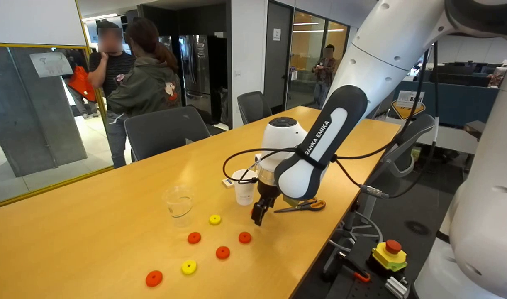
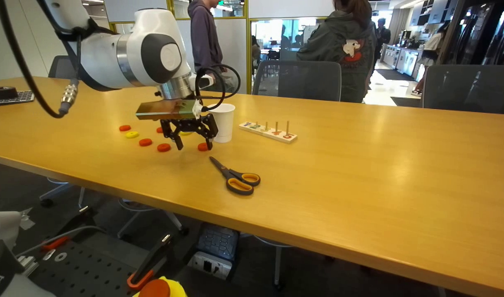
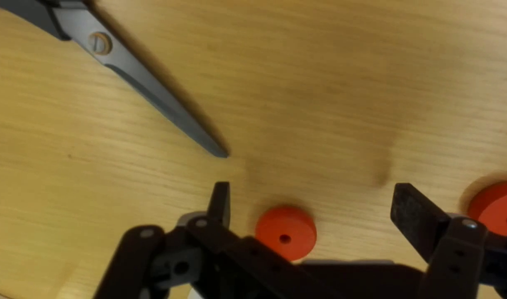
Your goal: Put the orange rings inside the white cup, place the yellow rings inside the clear cup
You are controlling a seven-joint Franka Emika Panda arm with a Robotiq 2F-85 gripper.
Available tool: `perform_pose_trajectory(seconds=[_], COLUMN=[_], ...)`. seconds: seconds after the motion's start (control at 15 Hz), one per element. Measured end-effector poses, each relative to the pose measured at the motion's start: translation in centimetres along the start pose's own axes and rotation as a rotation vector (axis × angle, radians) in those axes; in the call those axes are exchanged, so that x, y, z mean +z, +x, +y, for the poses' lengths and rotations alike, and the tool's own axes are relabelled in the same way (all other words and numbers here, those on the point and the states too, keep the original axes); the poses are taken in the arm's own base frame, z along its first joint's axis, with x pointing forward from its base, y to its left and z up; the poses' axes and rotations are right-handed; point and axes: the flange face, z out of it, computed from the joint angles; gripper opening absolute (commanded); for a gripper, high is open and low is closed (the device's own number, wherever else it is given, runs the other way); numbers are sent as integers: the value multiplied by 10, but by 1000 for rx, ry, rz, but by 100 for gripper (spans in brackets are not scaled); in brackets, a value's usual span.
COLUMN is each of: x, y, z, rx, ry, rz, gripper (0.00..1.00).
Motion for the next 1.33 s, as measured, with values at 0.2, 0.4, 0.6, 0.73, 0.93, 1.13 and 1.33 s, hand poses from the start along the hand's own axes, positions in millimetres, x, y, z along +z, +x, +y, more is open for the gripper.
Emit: perform_pose_trajectory(seconds=[0.2, 0.4, 0.6, 0.73, 0.93, 1.13, 1.33], x=[5, 12, 16, 16, 14, 15, 17], y=[12, 19, 23, 25, 28, 28, 29], z=[4, 10, 15, 18, 20, 21, 18], rx=[1, 9, 18, 23, 32, 53, 73], ry=[-2, -4, -7, -10, -10, -1, 14], rz=[4, 0, -1, 1, 6, 4, 2], gripper=[100, 100, 100, 100, 100, 75, 52])
